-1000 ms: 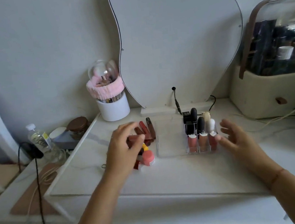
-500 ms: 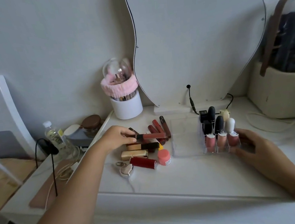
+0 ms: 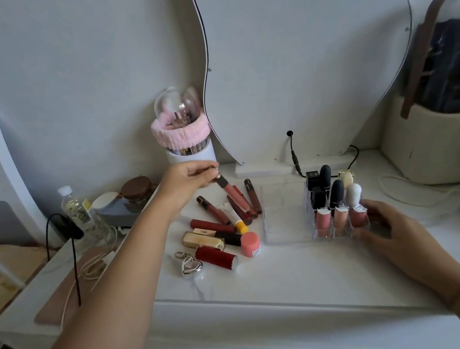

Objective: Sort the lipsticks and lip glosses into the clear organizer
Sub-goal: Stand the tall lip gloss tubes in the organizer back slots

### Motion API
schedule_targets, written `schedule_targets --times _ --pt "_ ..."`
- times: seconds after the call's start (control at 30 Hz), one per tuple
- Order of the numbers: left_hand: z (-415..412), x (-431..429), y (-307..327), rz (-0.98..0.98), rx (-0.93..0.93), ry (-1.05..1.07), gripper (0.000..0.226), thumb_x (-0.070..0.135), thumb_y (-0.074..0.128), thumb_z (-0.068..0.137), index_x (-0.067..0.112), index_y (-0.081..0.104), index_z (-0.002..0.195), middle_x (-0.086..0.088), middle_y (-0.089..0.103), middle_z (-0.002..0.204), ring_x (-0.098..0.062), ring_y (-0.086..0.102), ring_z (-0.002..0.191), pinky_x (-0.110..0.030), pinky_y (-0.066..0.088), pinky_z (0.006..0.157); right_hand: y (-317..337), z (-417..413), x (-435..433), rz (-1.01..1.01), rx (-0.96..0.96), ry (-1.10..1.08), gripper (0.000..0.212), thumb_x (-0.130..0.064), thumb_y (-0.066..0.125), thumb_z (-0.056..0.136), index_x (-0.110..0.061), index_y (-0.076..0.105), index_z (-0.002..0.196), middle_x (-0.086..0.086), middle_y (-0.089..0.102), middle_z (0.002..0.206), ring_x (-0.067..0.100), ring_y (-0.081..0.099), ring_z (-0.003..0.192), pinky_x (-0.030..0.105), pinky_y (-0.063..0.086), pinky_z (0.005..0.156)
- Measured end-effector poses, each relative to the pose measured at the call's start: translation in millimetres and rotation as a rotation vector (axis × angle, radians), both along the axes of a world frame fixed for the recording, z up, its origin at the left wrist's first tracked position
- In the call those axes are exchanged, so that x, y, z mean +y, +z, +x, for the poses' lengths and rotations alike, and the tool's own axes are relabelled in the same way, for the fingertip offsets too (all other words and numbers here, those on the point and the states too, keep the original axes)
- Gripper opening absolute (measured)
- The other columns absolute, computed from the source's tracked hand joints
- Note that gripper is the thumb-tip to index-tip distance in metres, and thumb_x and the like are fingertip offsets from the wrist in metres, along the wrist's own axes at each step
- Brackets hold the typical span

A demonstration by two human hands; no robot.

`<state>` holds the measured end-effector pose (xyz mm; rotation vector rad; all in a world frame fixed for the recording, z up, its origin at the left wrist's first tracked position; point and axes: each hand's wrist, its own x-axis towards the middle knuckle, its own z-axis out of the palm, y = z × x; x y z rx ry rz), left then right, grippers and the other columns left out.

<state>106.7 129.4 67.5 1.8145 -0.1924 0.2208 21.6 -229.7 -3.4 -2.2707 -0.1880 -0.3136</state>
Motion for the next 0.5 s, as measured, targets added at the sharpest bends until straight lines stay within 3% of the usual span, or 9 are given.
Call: schedule_targets --times 0.2,0.37,0.5 --pt "3.4 -48.2 37.2 -0.087 -0.230 -0.038 0.022 0.008 0.070 0.080 0.025 0.071 0.094 0.008 0.073 0.088 -0.005 0.067 0.086 -0.017 0.051 0.075 0.1 0.2 0.3 0.027 0.008 0.001 0.045 -0.014 0.071 0.077 -0.024 0.057 0.119 -0.005 0.067 0.107 0.010 0.061 0.098 0.024 0.040 0.081" --pt "8.6 -80.0 31.1 0.102 -0.230 -0.064 0.028 0.006 0.072 0.078 0.021 0.069 0.100 0.006 0.070 0.089 0.000 0.067 0.083 -0.013 0.049 0.079 -1.2 0.3 -1.1 0.027 0.019 -0.003 0.047 -0.017 0.071 0.077 -0.025 0.056 0.121 -0.006 0.066 0.108 0.010 0.061 0.099 0.025 0.042 0.082" --pt "11.5 -85.5 10.6 0.297 -0.158 -0.059 0.025 0.017 0.072 0.079 0.025 0.070 0.103 0.009 0.071 0.094 0.001 0.065 0.089 -0.012 0.048 0.082 -1.3 0.3 -0.7 0.033 0.019 -0.007 0.047 -0.018 0.071 0.077 -0.025 0.056 0.121 -0.005 0.066 0.108 0.011 0.061 0.100 0.025 0.042 0.082"
